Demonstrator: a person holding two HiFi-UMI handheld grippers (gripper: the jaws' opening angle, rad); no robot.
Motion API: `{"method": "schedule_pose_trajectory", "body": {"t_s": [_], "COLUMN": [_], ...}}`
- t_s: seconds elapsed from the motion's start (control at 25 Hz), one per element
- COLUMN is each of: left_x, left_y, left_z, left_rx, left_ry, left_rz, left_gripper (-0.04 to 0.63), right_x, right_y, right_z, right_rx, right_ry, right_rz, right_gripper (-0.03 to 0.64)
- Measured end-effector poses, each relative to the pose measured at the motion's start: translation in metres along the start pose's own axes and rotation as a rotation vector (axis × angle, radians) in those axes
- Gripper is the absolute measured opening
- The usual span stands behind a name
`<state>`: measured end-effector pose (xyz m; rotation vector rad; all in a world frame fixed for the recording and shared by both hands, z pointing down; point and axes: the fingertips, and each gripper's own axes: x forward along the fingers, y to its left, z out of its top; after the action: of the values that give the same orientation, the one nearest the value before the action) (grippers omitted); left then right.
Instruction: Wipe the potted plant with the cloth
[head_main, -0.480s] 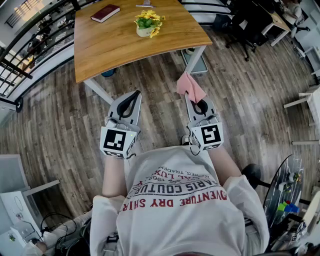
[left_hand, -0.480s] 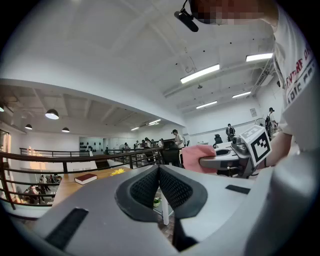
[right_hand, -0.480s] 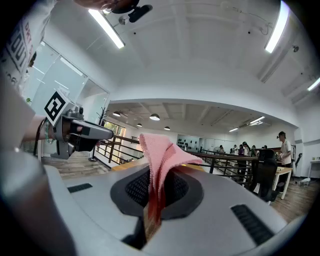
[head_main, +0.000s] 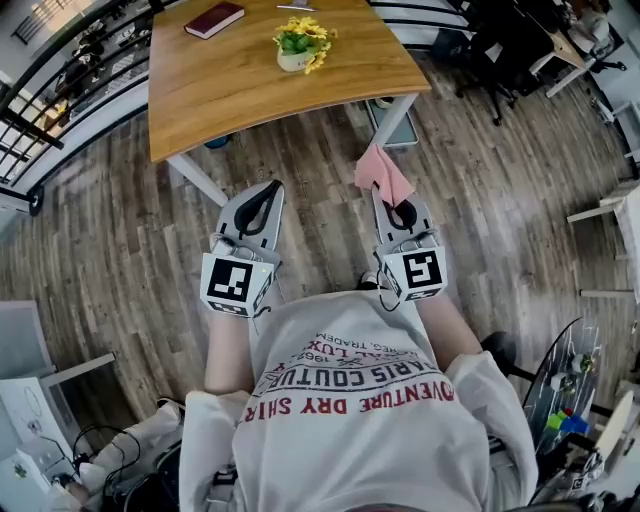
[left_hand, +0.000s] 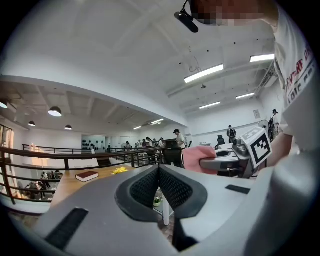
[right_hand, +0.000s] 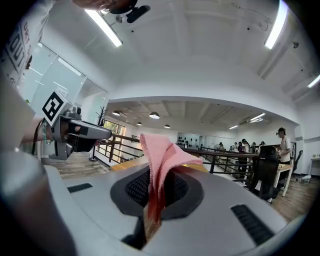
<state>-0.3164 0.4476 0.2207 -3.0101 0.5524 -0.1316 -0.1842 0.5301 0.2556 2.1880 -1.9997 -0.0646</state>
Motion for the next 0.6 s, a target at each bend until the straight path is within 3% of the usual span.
{"method": "schedule_pose_trajectory", "body": {"t_s": [0.36, 0.6], "left_x": [0.028, 0.083], "left_y": [0.014, 0.045], "left_z": [-0.019, -0.034], "left_rx": [-0.030, -0.036], "left_ry": [0.040, 0.067], "left_rz": [0.048, 0.137], "left_gripper": [0.015, 0.015], "right_x": [0.033, 0.100], "right_y": [-0.034, -0.079], "right_z": [-0.021, -0.038], "right_rx": [0.003, 0.005], "right_ry": [0.052, 0.045], "right_rz": [0.018, 0.086], "right_gripper": [0.034, 0.034]}}
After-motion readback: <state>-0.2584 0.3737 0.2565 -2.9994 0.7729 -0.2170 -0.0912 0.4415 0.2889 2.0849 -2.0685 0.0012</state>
